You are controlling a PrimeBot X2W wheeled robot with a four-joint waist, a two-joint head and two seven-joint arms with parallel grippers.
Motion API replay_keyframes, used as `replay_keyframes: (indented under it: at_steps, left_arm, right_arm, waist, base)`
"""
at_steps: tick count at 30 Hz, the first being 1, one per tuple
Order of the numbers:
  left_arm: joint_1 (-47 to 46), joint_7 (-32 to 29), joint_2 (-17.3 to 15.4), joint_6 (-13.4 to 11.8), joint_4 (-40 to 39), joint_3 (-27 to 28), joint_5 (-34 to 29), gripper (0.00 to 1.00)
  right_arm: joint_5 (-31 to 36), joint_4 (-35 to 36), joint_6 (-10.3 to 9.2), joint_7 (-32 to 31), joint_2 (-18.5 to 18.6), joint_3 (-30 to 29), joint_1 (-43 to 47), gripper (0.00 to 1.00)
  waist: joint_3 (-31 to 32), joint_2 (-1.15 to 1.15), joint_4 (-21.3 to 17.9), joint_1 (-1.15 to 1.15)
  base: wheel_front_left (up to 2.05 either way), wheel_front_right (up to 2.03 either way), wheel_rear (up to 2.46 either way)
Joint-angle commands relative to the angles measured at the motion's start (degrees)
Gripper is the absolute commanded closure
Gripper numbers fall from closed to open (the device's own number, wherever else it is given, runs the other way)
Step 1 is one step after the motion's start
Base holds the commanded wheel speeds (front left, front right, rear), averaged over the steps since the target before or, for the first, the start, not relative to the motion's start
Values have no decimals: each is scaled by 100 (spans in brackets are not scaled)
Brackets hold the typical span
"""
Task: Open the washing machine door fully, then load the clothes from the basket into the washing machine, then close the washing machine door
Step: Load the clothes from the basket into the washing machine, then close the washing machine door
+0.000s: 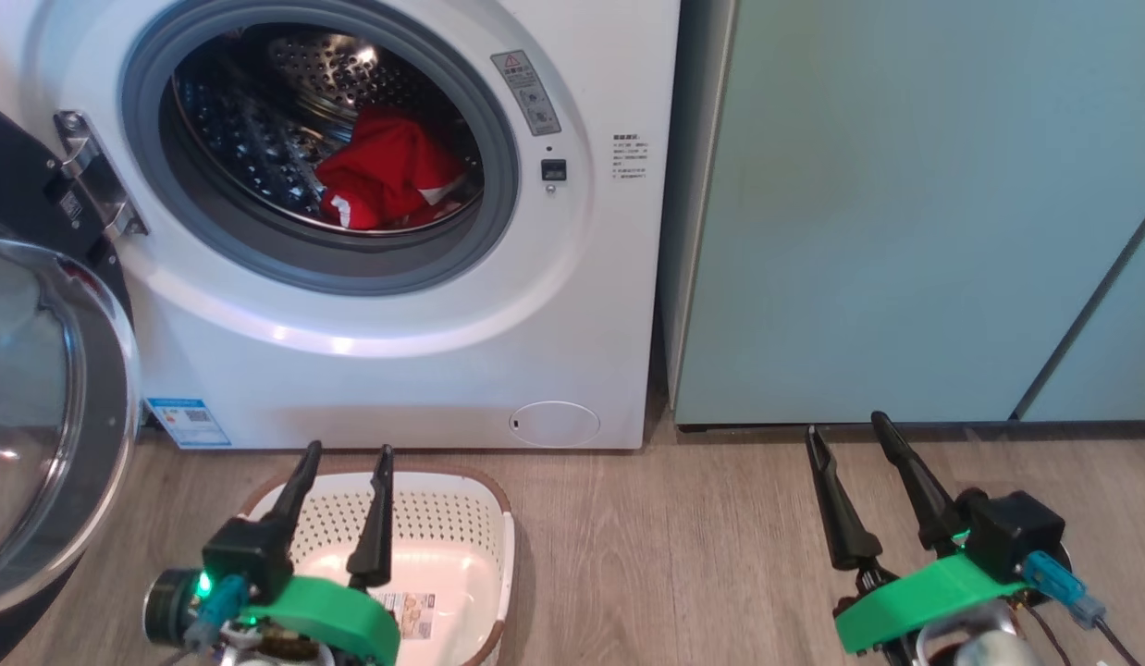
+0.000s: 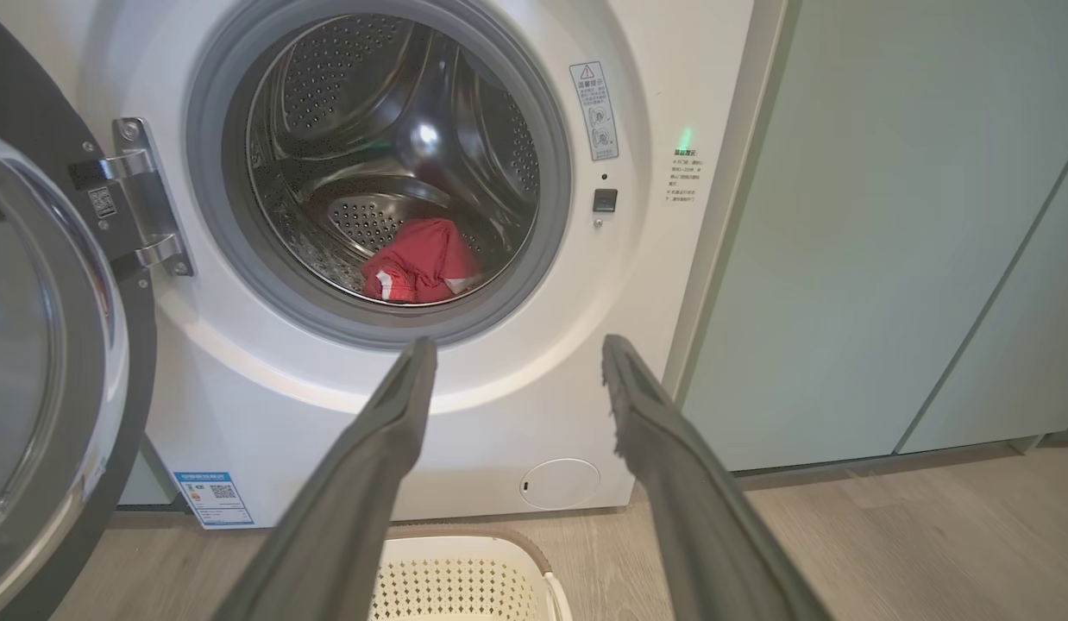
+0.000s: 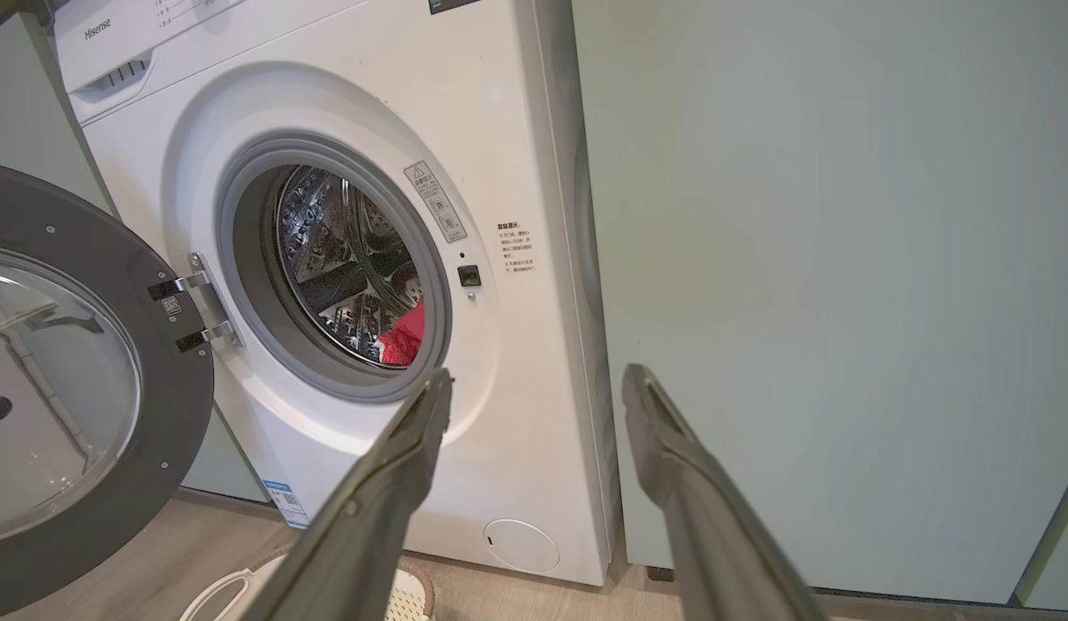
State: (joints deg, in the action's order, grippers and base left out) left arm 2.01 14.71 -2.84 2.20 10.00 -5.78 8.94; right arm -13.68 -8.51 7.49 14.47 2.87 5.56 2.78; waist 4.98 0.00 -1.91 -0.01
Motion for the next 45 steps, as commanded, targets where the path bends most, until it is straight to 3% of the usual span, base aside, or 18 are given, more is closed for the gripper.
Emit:
replay_keyframes:
  at_steps: [1, 10, 45]
  left_arm:
    - [-209, 29, -6, -89, -245, 109, 34, 0]
    - [-242, 29, -5, -346, -302, -144, 27, 0]
    - [-352, 29, -4, -594, -290, -211, 9, 0]
  right_arm:
    - [-37, 211, 0, 53, 15, 112, -174, 0]
    - [-67, 245, 0, 53, 5, 112, -177, 0]
    - [-121, 229, 0, 53, 1, 118, -279, 0]
  waist:
    - [12, 0, 23, 1]
    - [-112, 0, 90, 1]
    - [-292, 0, 133, 1]
  base:
    - [0, 0, 0]
    - [0, 0, 0]
    - [0, 0, 0]
